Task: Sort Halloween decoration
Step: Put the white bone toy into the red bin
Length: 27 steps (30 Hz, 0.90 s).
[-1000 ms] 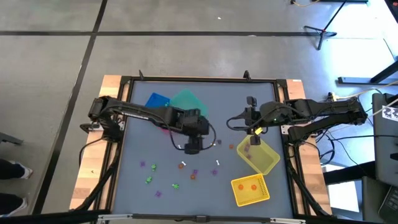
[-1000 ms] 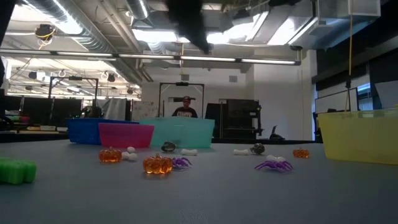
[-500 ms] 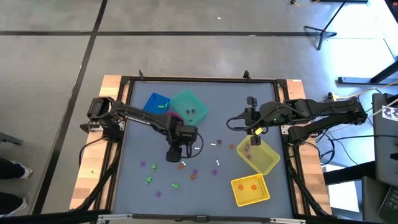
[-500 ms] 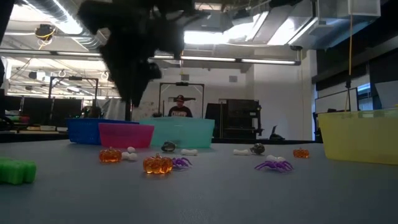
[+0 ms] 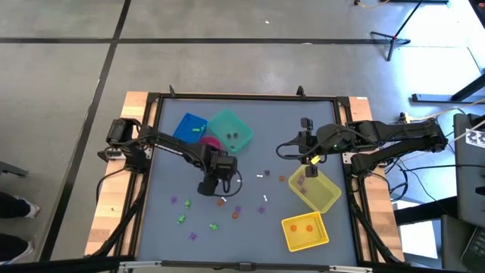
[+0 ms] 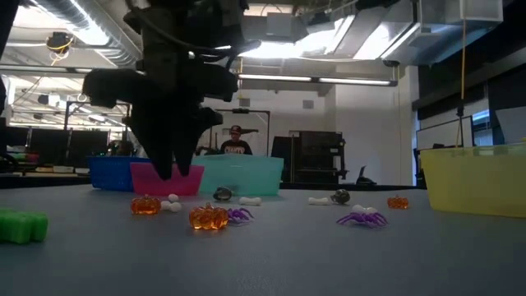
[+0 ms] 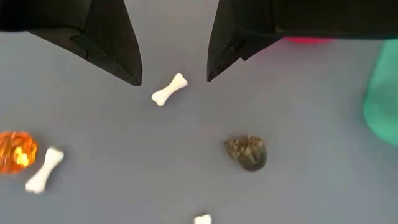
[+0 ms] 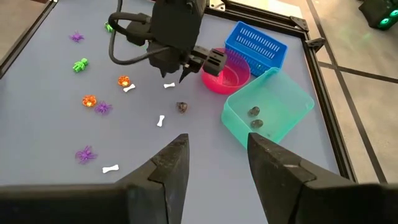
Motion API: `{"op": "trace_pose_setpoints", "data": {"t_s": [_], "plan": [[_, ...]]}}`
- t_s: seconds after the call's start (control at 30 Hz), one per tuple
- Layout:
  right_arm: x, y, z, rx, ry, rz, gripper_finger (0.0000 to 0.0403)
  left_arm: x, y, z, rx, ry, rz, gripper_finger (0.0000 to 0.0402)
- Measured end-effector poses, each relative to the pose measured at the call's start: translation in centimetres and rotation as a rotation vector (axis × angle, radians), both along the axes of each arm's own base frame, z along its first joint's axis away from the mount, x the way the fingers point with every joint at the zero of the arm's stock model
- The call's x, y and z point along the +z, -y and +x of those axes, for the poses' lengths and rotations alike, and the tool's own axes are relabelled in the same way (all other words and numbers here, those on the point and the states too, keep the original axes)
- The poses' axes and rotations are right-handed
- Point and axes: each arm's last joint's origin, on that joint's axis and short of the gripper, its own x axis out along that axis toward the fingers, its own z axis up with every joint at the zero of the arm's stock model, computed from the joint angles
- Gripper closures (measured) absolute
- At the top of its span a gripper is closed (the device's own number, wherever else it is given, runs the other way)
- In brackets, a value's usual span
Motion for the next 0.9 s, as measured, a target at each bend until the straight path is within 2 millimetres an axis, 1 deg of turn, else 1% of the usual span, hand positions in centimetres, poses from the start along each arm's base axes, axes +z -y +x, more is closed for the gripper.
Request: {"op": "trace_pose_setpoints", "data": {"t_s": [0.1, 0.2, 0.33, 0.47, 0.53, 0.7, 0.9], "plan": [[0.0, 0.0, 0.0, 0.0, 0.0, 0.0, 0.0242, -0.3, 0.0, -0.2, -0.1, -0.011, 0.02, 0.0241], [0.0, 0.0, 0.0, 0.0, 0.0, 0.0, 0.0242, -0.3, 0.0, -0.2, -0.157, -0.004, 0.03, 0.0243], [0.0, 0.0, 0.0, 0.0, 0.0, 0.0, 0.0242, -0.2, -0.1, 0.1, -0.182, 0.026, 0.032, 0.0243], [-0.2, 0.0, 0.1, 0.002, -0.002, -0.002, 0.0242, -0.8, -0.4, 0.4, -0.178, 0.018, 0.03, 0.0244], [-0.9, 0.0, 0.1, 0.008, -0.006, -0.002, 0.0242, -1.0, -0.6, 0.4, -0.174, 0.011, 0.022, 0.0244], [-3.2, -0.3, 0.4, 0.054, -0.015, 0.038, 0.0242, -1.4, -0.6, 0.4, -0.173, -0.007, 0.019, 0.0244], [-5.9, -0.4, 1.1, 0.066, 0.032, 0.053, 0.0242, -1.5, -0.8, 0.5, -0.205, -0.012, 0.026, 0.0244]]}}
